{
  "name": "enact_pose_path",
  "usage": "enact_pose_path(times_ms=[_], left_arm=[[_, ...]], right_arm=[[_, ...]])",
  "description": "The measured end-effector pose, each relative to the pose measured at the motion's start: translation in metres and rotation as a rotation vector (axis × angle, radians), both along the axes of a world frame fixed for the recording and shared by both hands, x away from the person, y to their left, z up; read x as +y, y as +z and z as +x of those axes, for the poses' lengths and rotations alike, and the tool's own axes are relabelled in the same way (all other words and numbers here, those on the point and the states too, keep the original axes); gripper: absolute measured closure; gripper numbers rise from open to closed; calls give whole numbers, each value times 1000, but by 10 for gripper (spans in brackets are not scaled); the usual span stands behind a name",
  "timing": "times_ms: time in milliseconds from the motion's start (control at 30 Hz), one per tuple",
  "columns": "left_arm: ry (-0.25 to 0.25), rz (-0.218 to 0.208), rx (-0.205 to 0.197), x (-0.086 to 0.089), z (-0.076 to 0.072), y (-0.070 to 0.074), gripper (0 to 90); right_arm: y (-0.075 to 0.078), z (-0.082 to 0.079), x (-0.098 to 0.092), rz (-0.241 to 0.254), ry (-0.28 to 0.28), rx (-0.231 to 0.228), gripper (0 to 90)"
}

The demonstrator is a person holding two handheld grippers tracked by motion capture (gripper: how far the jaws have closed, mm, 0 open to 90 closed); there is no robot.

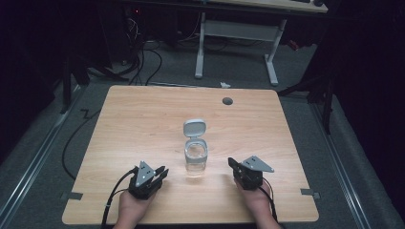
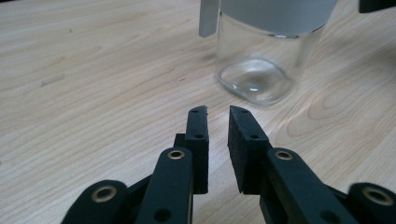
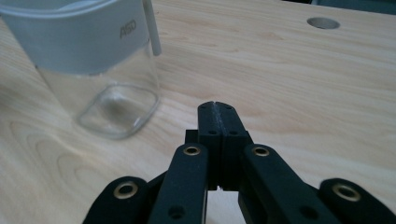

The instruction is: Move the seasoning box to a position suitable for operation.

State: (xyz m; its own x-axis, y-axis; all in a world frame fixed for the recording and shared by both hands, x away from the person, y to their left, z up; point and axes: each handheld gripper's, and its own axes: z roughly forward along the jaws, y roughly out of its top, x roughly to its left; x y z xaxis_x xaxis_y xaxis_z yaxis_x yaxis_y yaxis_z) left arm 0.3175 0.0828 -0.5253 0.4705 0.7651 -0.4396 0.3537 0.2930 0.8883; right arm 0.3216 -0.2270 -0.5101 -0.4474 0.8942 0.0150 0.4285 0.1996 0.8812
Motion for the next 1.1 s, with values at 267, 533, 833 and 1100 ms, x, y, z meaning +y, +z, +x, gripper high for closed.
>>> enact_pose_path(times_ms=[267, 533, 833, 1100], left_arm=[[16, -14, 10, 5, 3, 2, 814], [-4, -44, 30, -3, 1, 2, 858], [-132, -66, 41, -55, -14, 1, 887], [-132, -54, 51, -77, 2, -4, 897]], right_arm=[[18, 34, 24, -17, 21, -17, 900], [34, 58, 36, -25, 44, -42, 900], [46, 76, 43, -19, 57, -64, 900], [53, 97, 54, -4, 62, -85, 900]])
